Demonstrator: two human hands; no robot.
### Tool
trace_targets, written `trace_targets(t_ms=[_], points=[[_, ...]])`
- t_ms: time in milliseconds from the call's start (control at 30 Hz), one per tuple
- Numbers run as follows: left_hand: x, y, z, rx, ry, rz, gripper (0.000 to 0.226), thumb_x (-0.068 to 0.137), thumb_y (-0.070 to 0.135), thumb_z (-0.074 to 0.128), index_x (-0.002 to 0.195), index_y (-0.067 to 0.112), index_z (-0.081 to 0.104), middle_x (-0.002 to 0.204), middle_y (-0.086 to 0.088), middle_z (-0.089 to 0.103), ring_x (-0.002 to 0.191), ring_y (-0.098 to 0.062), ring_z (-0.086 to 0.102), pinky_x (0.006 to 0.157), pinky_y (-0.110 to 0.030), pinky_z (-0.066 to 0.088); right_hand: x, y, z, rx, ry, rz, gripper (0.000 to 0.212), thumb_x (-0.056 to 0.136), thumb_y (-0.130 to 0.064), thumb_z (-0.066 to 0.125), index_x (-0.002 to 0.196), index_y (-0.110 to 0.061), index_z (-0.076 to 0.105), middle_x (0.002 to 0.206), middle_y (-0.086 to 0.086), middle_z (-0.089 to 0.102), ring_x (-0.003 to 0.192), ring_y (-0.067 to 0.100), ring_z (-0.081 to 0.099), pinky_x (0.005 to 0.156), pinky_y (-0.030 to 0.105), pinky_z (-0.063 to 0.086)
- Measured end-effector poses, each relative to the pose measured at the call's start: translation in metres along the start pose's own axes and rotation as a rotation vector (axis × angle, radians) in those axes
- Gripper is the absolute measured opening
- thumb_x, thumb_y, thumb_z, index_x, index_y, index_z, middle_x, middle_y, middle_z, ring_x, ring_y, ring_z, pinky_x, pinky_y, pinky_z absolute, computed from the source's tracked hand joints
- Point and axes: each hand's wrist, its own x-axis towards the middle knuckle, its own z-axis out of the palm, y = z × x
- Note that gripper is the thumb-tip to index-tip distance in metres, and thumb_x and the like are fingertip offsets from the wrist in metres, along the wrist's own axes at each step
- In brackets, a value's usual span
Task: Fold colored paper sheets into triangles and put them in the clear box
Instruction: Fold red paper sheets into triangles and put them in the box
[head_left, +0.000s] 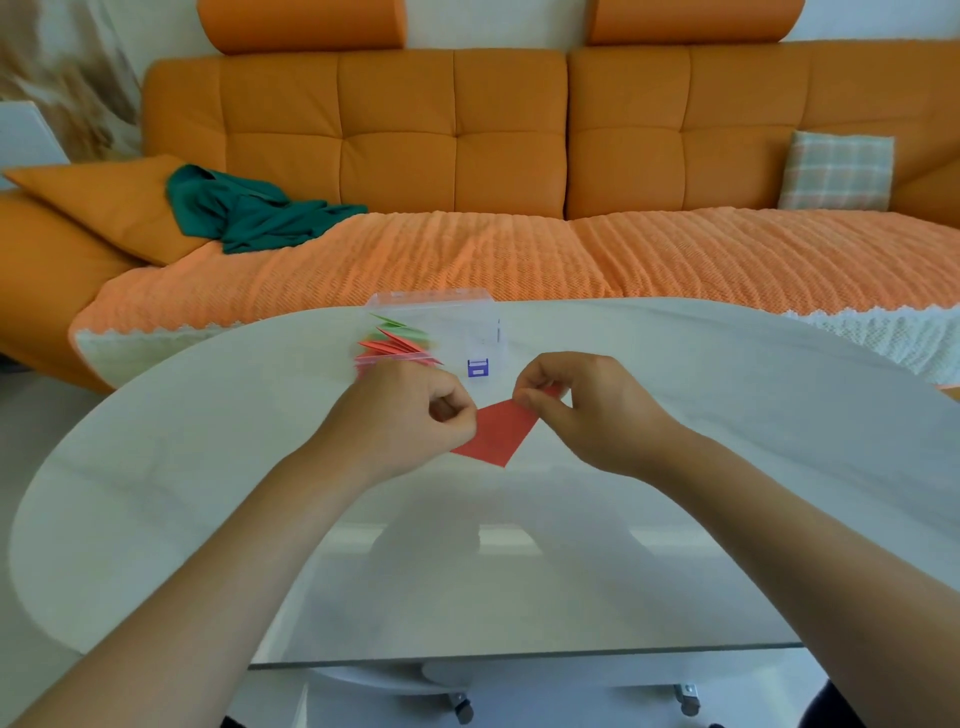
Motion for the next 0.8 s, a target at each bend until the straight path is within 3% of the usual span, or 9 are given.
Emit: trace_targets(t_ms=[300,433,533,633,700,800], points=[[-0.002,-0.044,-0.033,0.228,-0.019,-0.134,0.014,0.081,0.024,0.070,0.067,0.024,0.073,0.068,0.012,0.071,0.072,-0.006,0.065,0.072,-0.033,0.056,0.007,0.016,-0.014,-0.010,0.087,0.098,0.012,0.097,-0.024,0.061,0.089,-0.028,0.069,0.085,-0.014,0.070,0.080,0.006,0.062,0.074,0.027,0.050],[-0.005,-0.032,-0.024,-0.020,0.071,-0.106,0.016,0.089,0.023,0.068,0.076,0.028,0.077,0.080,0.019,0.074,0.080,0.004,0.066,0.076,-0.023,0.052,0.005,0.011,-0.016,0.096,-0.033,0.086,0.015,0.095,-0.020,0.065,0.085,-0.030,0.072,0.083,-0.015,0.071,0.080,0.004,0.062,0.074,0.018,0.048],[-0.008,-0.009,-0.008,-0.212,-0.051,-0.053,0.013,0.093,0.025,0.067,0.092,0.030,0.079,0.094,0.027,0.073,0.092,0.010,0.064,0.079,-0.008,0.045,0.002,0.000,-0.011,0.147,-0.138,0.013,0.013,0.094,-0.017,0.067,0.088,-0.027,0.073,0.086,-0.015,0.072,0.083,0.003,0.064,0.076,0.012,0.046],[-0.007,-0.003,0.004,-0.218,-0.173,-0.070,0.010,0.091,0.028,0.070,0.094,0.034,0.078,0.093,0.025,0.074,0.089,0.011,0.065,0.073,-0.004,0.043,0.002,-0.005,-0.006,0.182,-0.158,-0.029,0.012,0.093,-0.017,0.068,0.088,-0.027,0.074,0.087,-0.015,0.073,0.084,0.004,0.065,0.079,0.016,0.048],[-0.005,-0.003,0.006,-0.244,-0.202,-0.108,0.011,0.090,0.023,0.072,0.087,0.032,0.078,0.087,0.021,0.075,0.083,0.007,0.068,0.073,-0.008,0.047,0.002,-0.005,-0.002,0.210,-0.136,-0.022,0.010,0.093,-0.018,0.069,0.091,-0.026,0.074,0.088,-0.013,0.072,0.084,0.006,0.064,0.079,0.020,0.049],[-0.003,-0.005,0.008,-0.315,-0.171,-0.206,0.013,0.092,0.019,0.070,0.084,0.026,0.078,0.081,0.014,0.076,0.076,-0.002,0.071,0.072,-0.018,0.054,0.001,0.000,0.005,0.148,0.000,-0.059,0.022,0.093,-0.022,0.068,0.114,-0.030,0.068,0.105,-0.014,0.064,0.091,0.007,0.061,0.081,0.015,0.046]])
